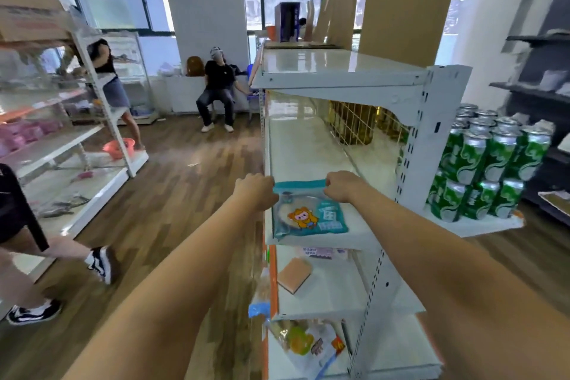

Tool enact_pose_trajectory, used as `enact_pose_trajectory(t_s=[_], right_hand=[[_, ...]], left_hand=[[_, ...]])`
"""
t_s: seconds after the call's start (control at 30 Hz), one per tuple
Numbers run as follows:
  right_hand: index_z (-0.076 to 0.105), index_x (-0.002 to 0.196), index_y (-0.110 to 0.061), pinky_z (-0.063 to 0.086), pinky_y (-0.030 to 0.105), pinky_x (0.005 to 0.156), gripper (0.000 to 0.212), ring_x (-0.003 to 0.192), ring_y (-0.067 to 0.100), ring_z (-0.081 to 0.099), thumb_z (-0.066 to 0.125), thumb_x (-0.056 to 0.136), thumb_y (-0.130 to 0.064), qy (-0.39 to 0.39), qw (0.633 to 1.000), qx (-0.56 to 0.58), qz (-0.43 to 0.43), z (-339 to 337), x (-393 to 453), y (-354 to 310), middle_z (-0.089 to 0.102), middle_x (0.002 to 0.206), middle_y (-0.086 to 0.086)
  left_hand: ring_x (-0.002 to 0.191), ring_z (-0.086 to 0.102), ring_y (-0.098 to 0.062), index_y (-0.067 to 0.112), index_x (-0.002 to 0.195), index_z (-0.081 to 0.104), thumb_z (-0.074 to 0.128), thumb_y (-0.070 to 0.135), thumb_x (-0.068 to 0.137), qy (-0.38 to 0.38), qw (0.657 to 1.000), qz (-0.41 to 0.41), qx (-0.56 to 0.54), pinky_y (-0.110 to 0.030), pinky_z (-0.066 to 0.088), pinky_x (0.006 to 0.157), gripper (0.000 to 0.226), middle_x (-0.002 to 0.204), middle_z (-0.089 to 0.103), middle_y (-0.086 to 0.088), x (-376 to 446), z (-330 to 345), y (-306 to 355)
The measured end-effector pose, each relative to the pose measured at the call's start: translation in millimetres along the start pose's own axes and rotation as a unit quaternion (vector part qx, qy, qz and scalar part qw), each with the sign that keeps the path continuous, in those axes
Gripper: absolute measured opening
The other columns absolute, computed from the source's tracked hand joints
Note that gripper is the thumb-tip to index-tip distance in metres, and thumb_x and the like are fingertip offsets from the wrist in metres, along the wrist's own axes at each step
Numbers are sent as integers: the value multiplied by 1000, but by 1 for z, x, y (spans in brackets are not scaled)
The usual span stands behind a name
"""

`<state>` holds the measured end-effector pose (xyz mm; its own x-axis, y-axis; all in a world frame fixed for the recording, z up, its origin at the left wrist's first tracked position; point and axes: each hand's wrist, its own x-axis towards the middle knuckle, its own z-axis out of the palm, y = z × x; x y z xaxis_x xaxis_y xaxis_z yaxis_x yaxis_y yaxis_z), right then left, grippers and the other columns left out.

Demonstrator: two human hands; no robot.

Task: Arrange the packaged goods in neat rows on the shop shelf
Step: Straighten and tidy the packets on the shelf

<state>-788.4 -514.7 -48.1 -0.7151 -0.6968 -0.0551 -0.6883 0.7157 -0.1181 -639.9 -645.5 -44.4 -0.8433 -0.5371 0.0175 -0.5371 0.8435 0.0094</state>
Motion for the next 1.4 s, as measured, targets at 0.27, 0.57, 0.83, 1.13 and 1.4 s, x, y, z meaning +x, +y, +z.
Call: enact_pose_trajectory(t_s=[0.27,0.57,0.83,1.13,1.4], right_hand=[[42,131,-3,42,37,95,43,121,33,47,50,95,-25,-8,997,47,65,52,36,20,46,131,18],[45,125,-5,40,32,82,35,117,28,48,48,94,-21,-54,981,84,167,80,58,29,49,127,15],[44,128,-4,38,32,92,40,119,27,46,44,98,-30,-53,973,96,204,84,74,20,49,129,15],[50,124,2,51,33,74,40,99,29,63,56,91,-18,-65,909,310,270,84,72,11,61,116,17],[55,115,6,52,43,92,29,94,31,64,56,94,-13,-62,829,482,276,80,67,18,64,112,23]], left_hand=[[116,51,-27,17,130,49,44,33,96,-55,998,13,24,-45,40,99,39,126,54,-10,38,50,6],[97,57,-22,14,122,53,50,36,95,-101,995,25,-5,-34,52,84,34,109,60,-7,66,75,-6],[98,58,-21,13,121,50,48,39,96,-121,992,40,-9,-33,50,82,36,112,61,-7,70,83,-10],[87,55,-17,11,122,47,47,36,98,-136,990,41,-17,-31,53,81,35,108,60,-7,67,84,-11],[91,61,-19,12,119,50,45,38,98,-137,990,40,-14,-33,54,82,34,105,62,-5,66,87,-14]])
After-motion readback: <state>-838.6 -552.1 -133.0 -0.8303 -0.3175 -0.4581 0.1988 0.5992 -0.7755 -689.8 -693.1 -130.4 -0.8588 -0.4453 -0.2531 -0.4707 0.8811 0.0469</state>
